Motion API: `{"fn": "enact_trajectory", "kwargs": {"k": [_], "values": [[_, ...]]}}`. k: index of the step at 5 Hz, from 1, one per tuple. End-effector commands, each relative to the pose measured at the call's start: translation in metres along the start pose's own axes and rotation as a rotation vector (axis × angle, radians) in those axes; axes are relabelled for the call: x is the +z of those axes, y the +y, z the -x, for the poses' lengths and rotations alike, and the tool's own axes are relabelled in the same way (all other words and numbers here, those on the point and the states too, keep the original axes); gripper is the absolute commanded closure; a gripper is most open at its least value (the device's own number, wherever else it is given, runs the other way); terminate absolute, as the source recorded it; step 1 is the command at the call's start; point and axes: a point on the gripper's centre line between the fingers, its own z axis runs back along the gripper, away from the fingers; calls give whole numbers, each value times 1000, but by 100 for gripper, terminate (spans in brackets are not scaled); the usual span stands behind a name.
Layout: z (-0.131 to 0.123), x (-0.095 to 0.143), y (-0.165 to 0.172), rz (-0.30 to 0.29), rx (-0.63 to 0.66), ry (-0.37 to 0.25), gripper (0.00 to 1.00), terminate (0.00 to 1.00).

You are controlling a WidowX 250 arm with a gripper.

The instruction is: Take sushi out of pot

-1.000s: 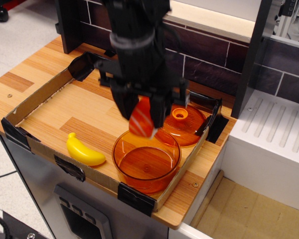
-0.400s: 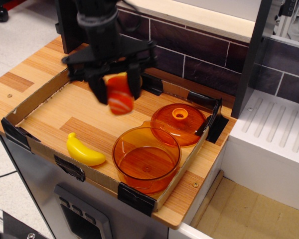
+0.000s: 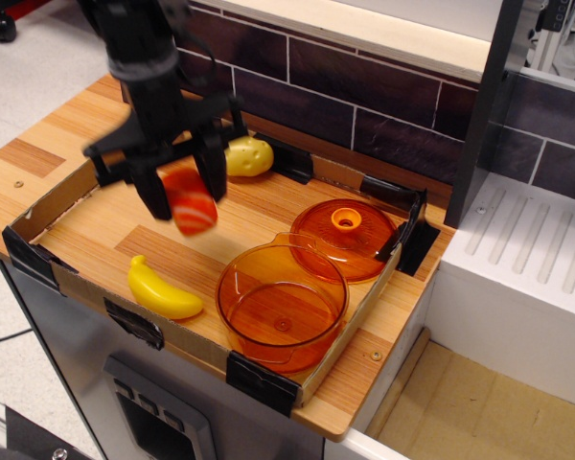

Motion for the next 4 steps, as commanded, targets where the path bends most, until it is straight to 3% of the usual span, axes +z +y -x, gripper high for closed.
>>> {"fn": "enact_trajectory", "kwargs": {"k": [1, 3, 4], "values": [[-13, 0, -2, 20, 20, -40, 100, 0], [-20, -16, -6, -21, 24, -43, 100, 0], [-19, -18, -7, -35, 27, -12, 0, 0]]}}
